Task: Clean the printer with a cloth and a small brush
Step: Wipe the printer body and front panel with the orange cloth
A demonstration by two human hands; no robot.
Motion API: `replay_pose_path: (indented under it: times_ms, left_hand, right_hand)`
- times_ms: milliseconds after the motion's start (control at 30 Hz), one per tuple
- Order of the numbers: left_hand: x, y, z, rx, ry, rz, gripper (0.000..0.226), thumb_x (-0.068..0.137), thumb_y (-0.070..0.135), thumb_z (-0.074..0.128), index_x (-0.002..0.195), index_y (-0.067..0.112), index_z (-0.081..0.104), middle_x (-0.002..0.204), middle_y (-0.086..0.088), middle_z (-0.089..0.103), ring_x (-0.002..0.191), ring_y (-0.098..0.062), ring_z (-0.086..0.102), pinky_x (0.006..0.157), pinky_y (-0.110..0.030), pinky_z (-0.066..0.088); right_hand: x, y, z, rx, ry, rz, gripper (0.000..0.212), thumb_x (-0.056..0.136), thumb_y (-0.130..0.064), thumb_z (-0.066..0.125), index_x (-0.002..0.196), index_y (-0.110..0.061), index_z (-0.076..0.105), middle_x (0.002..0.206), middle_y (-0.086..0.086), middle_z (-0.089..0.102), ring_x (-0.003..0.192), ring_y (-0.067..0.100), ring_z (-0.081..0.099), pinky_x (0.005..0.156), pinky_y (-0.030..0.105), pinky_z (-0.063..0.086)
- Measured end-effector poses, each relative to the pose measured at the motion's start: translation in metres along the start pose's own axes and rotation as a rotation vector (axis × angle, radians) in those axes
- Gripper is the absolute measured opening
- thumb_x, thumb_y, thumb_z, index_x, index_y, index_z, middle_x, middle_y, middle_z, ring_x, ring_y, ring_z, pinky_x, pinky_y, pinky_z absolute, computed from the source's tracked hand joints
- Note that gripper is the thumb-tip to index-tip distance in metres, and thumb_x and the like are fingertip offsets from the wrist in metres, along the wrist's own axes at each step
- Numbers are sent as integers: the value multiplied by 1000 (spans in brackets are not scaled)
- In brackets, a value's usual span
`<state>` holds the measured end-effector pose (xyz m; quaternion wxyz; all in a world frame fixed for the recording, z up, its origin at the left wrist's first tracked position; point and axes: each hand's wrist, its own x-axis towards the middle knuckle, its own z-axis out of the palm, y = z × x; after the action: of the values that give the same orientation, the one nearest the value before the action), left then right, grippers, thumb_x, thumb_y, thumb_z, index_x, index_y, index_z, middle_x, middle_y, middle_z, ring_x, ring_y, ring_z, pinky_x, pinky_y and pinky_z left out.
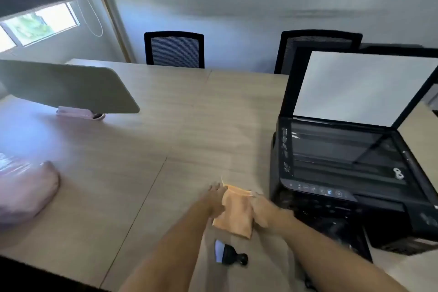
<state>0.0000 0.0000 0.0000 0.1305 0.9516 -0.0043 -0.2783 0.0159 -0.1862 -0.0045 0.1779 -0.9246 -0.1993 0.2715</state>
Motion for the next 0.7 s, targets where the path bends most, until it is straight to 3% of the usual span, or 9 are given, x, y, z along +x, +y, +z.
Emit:
replay_pose_path:
  times_ms: [133,233,333,400,433,500,567,633,700]
  left_hand:
    - [2,0,33,34,-66,-55,77,95,27,53,156,27,6,165,-11,-4,152,-33,1,119,-54,13]
    - [2,2,53,113,40,-94,69,94,34,53,153,32,18,162,-8,16,148,-29,18,116,-55,16]
    - [-4,2,65,28,175,-94,52,90,33,55,140,38,43,134,-4,51,123,-26,49,105,-39,30]
    - [-9,2,66,-22,215,-49,41,91,31,54,131,38,55,120,-2,58,114,-24,55,100,-34,33]
    - [-11,2,65,-28,231,-23,37,91,32,54,128,37,60,117,-1,59,113,-22,55,98,-32,32]
    - [-17,2,62,-46,275,54,31,92,34,54,122,32,65,115,1,58,112,-18,54,93,-27,29]
    - [-25,1,58,-29,288,133,30,94,40,50,119,30,65,116,2,57,111,-18,52,87,-25,27]
    - [-31,0,56,14,278,231,36,95,51,39,118,31,57,119,1,54,112,-19,51,89,-27,31]
    - [-38,3,52,-4,293,326,42,93,64,21,108,33,46,117,-1,52,107,-21,52,89,-30,36]
  right_hand:
    - [0,18,28,-216,17,64,66,94,-33,45,148,-9,16,160,11,6,146,29,9,119,36,11]
    - [4,19,43,-297,91,76,69,89,-34,56,146,-10,25,155,15,18,143,31,19,115,38,25]
    - [0,18,53,-382,170,11,47,70,-30,75,113,-15,59,114,14,58,103,32,58,78,39,53]
    - [-5,18,55,-449,221,-26,34,59,-25,80,87,-16,63,85,10,61,78,28,61,56,37,52]
    - [-7,19,55,-449,223,-46,28,64,-26,76,85,-16,62,84,10,60,78,29,59,57,38,52]
    - [-14,22,52,-354,203,-79,24,79,-31,58,94,-13,61,100,12,55,97,32,52,77,42,48]
    - [-24,26,48,-148,167,-111,26,82,-37,47,86,-16,60,104,9,46,102,26,42,86,35,38]
    - [-40,17,35,174,137,-119,22,74,-40,44,59,-25,47,90,2,42,88,18,43,77,24,36]
    - [-58,9,19,393,193,-123,25,70,-33,48,49,-25,37,78,-3,44,70,11,46,63,19,34]
